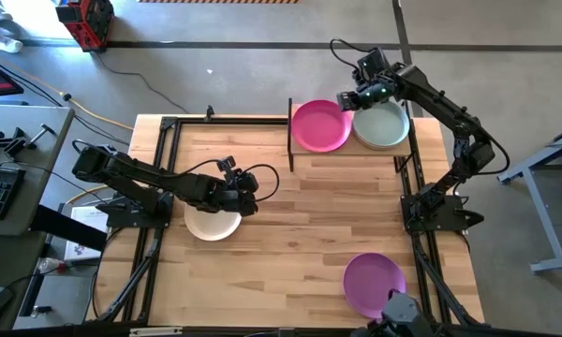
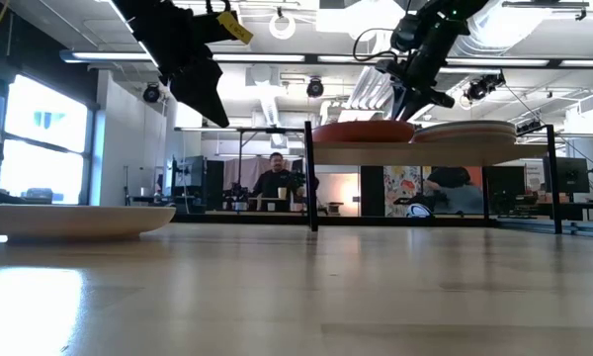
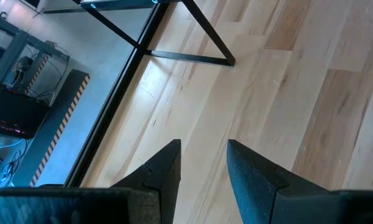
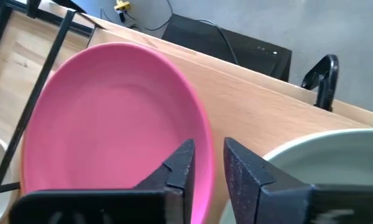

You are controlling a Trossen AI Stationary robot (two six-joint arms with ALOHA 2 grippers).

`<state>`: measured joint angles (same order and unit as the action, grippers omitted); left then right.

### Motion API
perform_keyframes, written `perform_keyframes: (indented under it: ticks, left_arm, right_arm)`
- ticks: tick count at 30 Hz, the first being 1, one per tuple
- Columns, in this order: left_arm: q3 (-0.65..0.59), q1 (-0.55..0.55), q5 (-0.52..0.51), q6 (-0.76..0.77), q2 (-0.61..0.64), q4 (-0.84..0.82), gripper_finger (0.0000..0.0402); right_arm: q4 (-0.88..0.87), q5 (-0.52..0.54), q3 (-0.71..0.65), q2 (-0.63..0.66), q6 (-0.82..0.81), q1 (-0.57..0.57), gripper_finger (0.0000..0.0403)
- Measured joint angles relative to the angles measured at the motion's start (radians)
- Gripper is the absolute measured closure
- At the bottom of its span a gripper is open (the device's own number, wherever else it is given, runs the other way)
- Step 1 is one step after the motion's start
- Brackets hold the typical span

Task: Place and stack plates onto a shelf
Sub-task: Stack the white on top of the dark pink plate on the shelf

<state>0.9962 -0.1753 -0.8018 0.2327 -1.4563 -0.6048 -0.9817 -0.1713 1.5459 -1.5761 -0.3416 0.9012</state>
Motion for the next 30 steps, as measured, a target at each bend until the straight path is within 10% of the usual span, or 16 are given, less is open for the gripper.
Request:
perform_keyframes:
  ticks: [23, 30]
  left_arm:
    - [0.000, 0.000, 0.129, 0.075, 0.000, -0.285, 0.0282]
    - [0.000, 0.000, 0.402, 0.245, 0.000, -0.289, 0.0282]
  right_arm:
    - [-0.079, -0.199, 0.000, 0.002, 0.089, -0.262, 0.0341]
    - [-0.079, -0.170, 0.000, 0.002, 0.088, -0.427, 0.0341]
